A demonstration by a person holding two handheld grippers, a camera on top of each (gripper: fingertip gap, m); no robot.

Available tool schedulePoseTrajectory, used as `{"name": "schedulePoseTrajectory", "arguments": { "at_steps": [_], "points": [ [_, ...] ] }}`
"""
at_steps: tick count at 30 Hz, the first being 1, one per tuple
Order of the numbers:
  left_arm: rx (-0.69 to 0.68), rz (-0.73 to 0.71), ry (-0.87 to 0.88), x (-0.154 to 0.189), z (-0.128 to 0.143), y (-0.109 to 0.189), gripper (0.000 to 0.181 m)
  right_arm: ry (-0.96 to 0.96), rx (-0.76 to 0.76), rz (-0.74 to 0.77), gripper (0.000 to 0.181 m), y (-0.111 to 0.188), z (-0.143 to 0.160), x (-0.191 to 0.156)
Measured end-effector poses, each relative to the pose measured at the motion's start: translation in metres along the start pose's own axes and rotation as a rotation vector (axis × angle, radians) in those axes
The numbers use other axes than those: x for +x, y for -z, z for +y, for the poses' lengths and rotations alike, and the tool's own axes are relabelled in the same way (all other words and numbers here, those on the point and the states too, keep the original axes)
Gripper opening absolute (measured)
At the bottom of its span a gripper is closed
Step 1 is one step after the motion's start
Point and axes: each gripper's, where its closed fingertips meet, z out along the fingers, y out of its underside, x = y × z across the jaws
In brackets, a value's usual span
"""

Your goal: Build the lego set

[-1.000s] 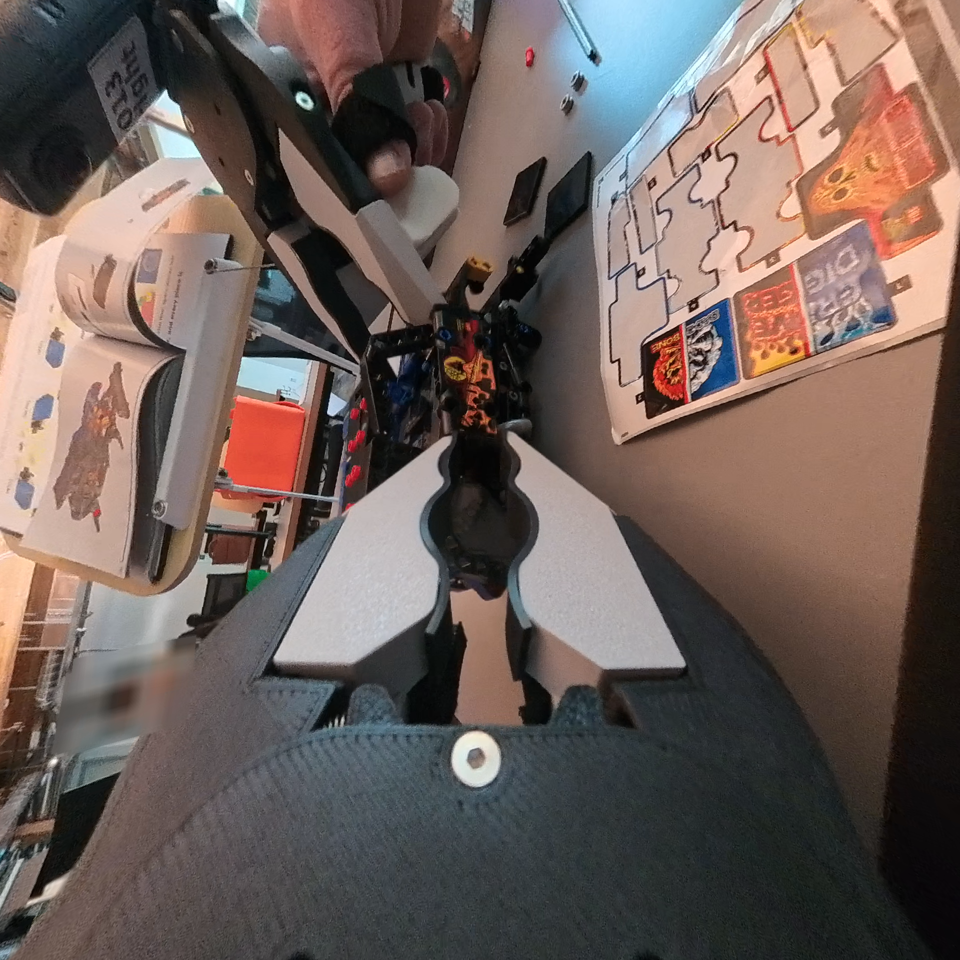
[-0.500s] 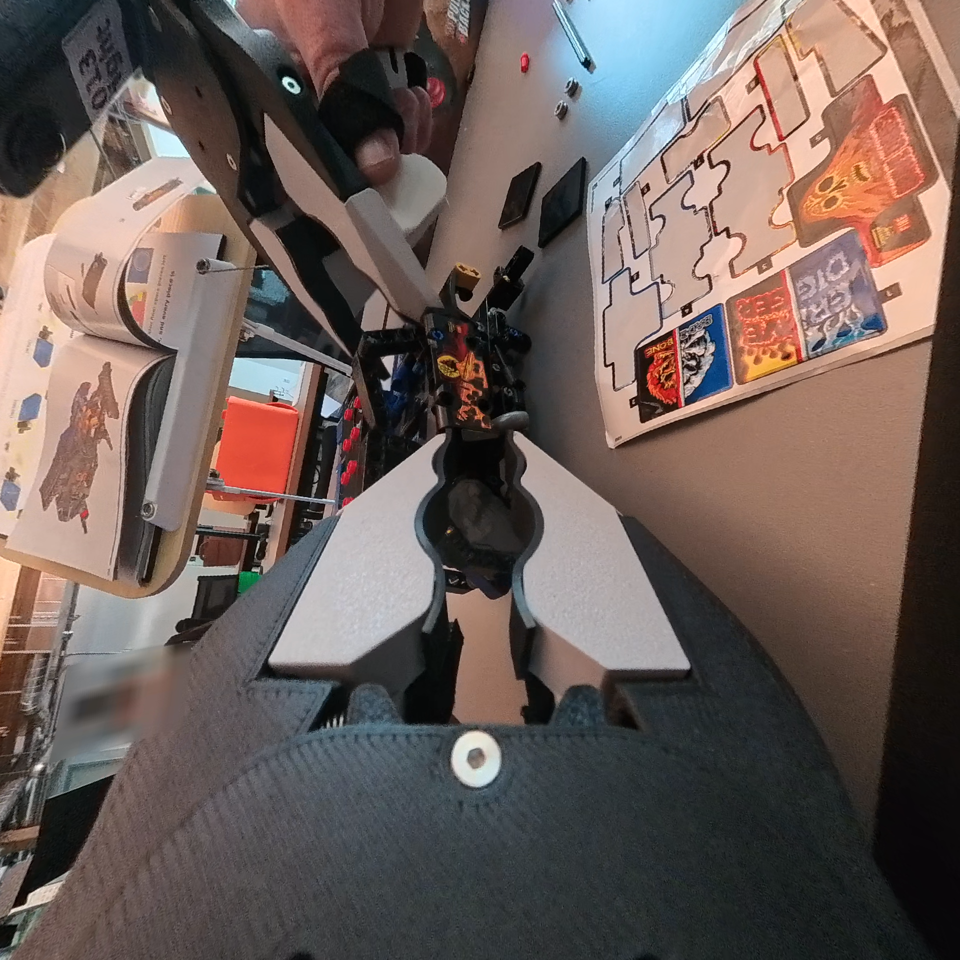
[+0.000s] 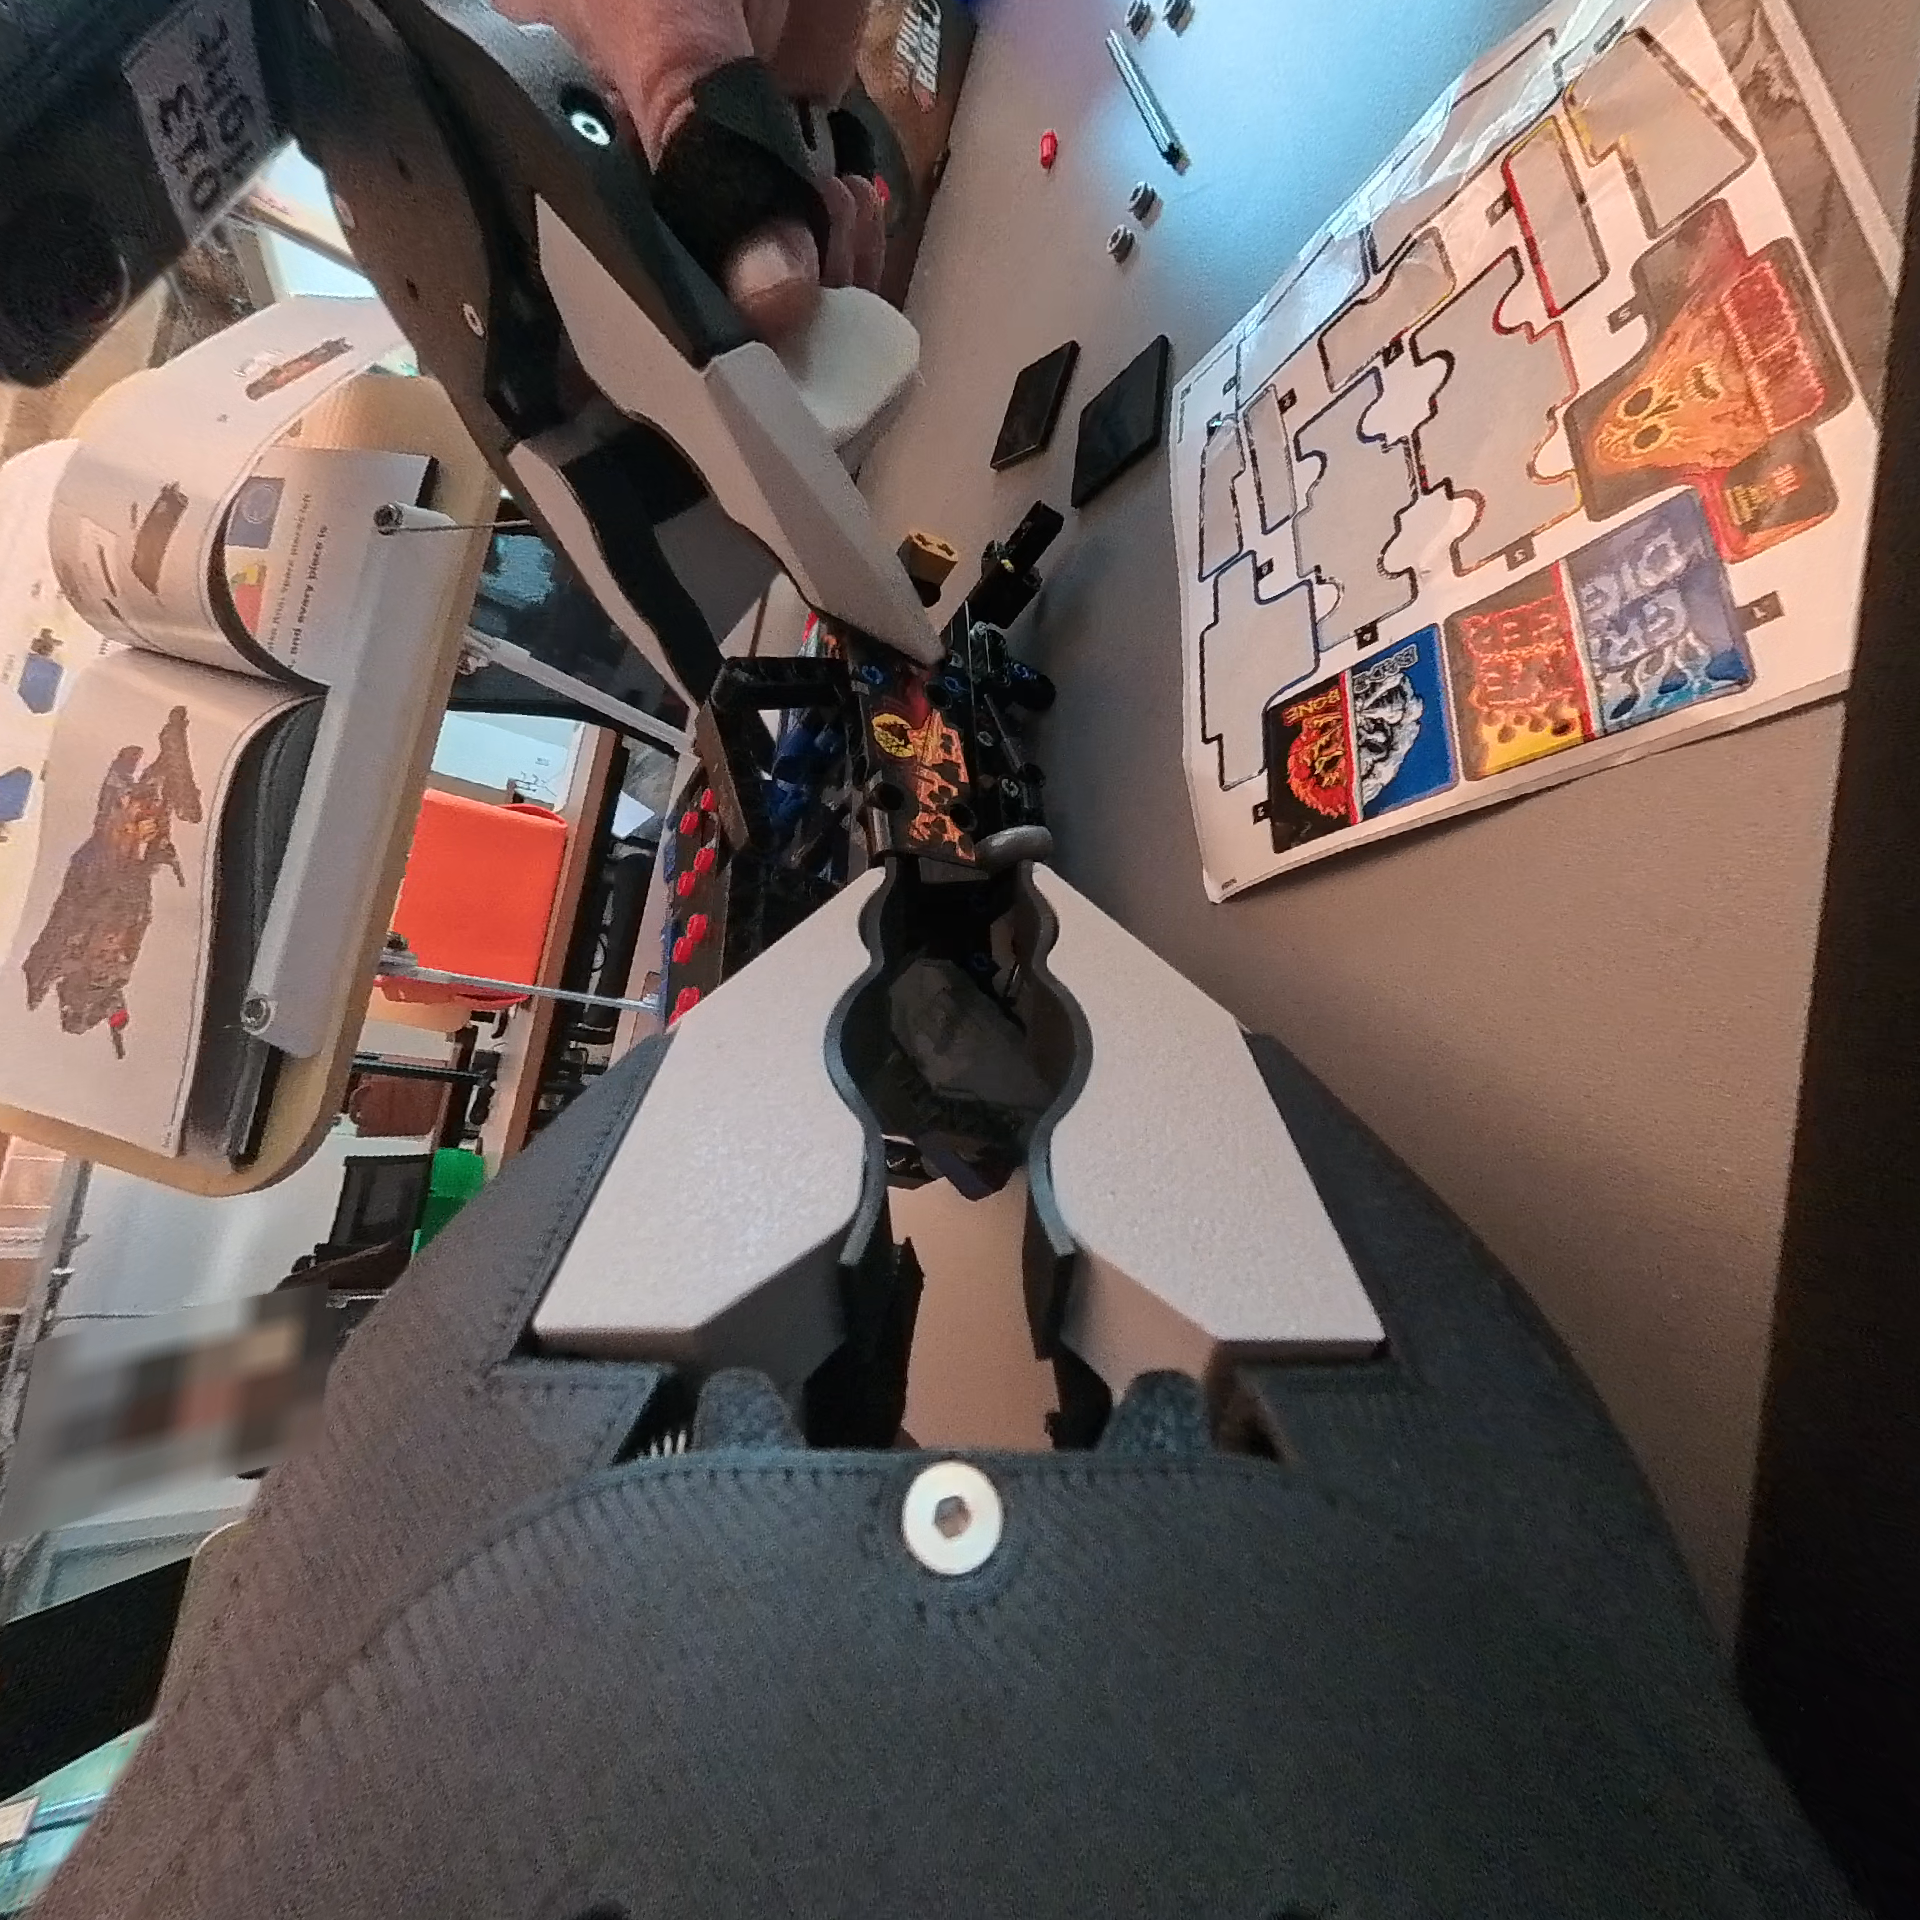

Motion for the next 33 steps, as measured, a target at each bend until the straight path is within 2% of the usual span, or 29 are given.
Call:
{"name": "schedulePoseTrajectory", "arguments": {
  "at_steps": [4,8,17,24,31,33],
  "points": [
    [0.005,0.002,0.007,-0.001,-0.001,0.001,0.020,-0.021,0.043,0.000,0.085,0.009,-0.004,0.004],
    [0.004,0.007,0.010,0.000,0.000,0.000,0.020,0.022,0.030,-0.003,0.068,0.009,-0.007,-0.002],
    [0.018,0.017,0.024,0.000,-0.002,0.001,0.018,0.045,0.011,0.022,0.068,0.000,-0.009,-0.005],
    [0.010,0.004,0.035,-0.002,0.001,0.002,0.016,0.045,0.028,0.020,0.062,0.014,-0.009,-0.003],
    [-0.002,-0.006,0.033,-0.003,0.004,0.002,0.016,0.121,-0.002,-0.040,0.017,0.021,-0.009,-0.021],
    [-0.001,-0.004,0.035,-0.003,0.004,0.003,0.016,0.143,0.002,-0.049,0.012,0.020,-0.011,-0.026]
  ]
}}
